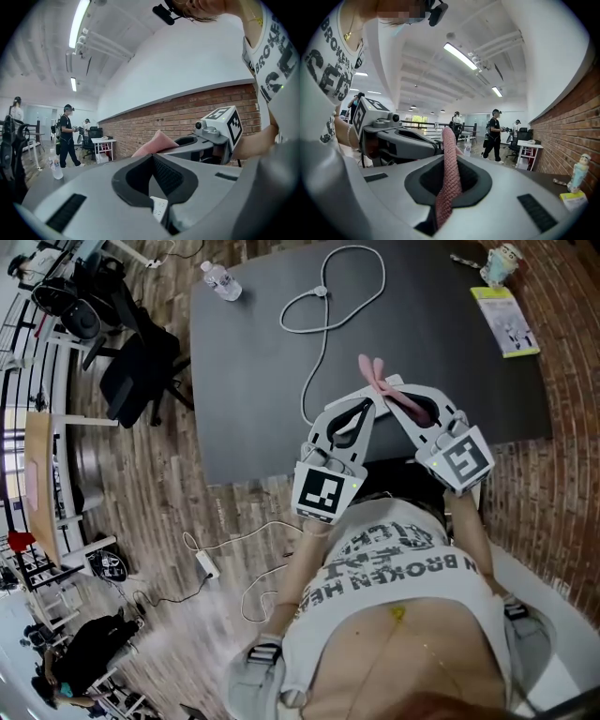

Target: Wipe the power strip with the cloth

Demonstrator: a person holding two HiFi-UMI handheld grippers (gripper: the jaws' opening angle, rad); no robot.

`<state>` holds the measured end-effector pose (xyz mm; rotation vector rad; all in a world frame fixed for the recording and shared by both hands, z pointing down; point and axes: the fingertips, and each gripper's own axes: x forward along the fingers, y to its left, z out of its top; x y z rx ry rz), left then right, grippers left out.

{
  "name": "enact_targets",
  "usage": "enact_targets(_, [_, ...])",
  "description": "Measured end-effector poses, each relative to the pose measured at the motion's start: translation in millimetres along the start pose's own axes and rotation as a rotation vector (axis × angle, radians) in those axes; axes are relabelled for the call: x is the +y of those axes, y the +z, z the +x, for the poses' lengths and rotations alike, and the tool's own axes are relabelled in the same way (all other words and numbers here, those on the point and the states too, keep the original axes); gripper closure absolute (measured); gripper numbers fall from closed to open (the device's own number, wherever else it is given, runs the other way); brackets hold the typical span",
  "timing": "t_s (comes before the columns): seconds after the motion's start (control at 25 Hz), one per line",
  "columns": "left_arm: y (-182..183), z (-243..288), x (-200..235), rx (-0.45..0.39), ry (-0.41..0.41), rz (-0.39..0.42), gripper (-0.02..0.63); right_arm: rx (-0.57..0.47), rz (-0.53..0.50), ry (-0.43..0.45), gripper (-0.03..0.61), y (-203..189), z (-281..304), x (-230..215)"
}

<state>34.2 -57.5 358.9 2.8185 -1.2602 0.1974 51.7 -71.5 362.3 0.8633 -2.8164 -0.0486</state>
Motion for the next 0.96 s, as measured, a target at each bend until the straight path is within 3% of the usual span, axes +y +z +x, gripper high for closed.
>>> enact_targets(0.64, [1.3, 5.4, -3.3, 0.022, -0.004, 0.072, 0.606, -0.008, -0.004, -0.037, 0.561, 8.2, -6.8, -2.4])
enact_targets(0.96, [-0.9, 5.1, -5.2, 0.024, -0.009, 0.068, 0.606, 0.004, -0.022, -0.026, 0.561, 7.6, -2.8, 1.4])
